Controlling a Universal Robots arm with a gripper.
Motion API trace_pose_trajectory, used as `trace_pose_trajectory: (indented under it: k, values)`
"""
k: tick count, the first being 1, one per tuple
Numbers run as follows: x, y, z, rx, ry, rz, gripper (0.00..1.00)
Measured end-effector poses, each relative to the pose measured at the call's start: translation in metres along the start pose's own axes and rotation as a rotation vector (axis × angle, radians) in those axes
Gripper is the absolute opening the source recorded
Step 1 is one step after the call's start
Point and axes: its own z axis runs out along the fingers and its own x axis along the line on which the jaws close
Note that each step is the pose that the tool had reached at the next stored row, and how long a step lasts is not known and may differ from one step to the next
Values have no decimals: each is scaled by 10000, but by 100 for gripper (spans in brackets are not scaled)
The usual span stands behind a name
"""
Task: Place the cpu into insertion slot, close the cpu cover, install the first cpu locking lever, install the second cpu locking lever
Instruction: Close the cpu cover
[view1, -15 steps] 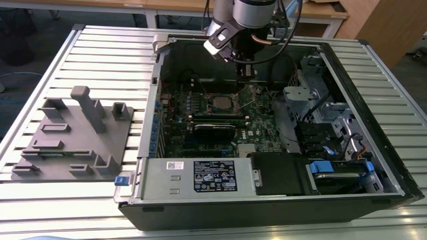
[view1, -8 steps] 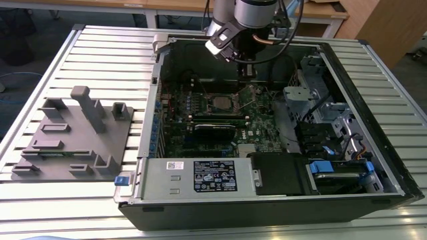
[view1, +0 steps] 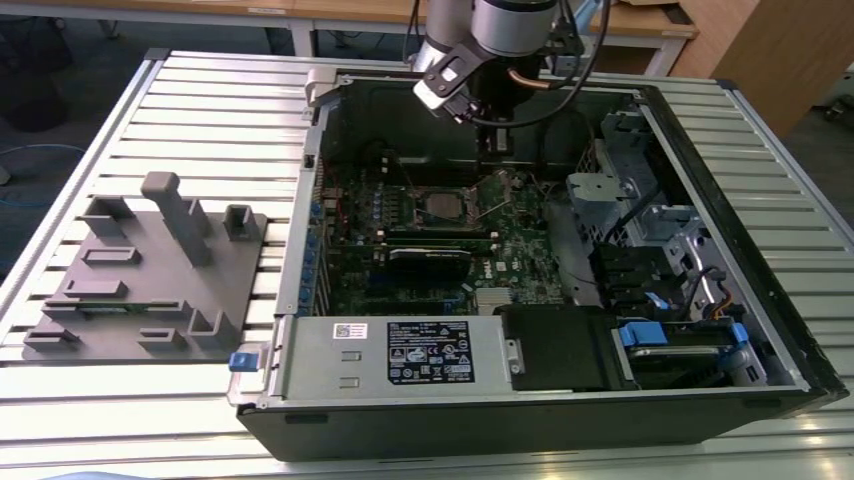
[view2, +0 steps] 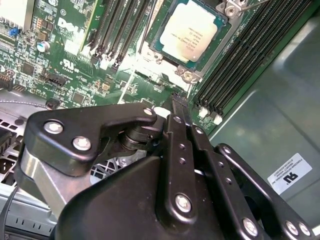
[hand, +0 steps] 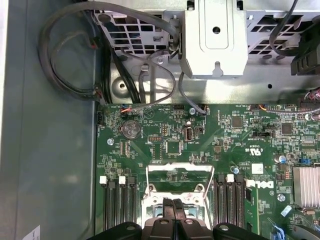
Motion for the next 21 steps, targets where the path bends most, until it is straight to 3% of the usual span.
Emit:
trace_pose_trajectory:
  k: [10,11,21]
  values:
    - [14,41,10,0,0,8,10]
    - [24,74,16,0,-1,12,10]
    - [36,128,25,0,-1,13,10]
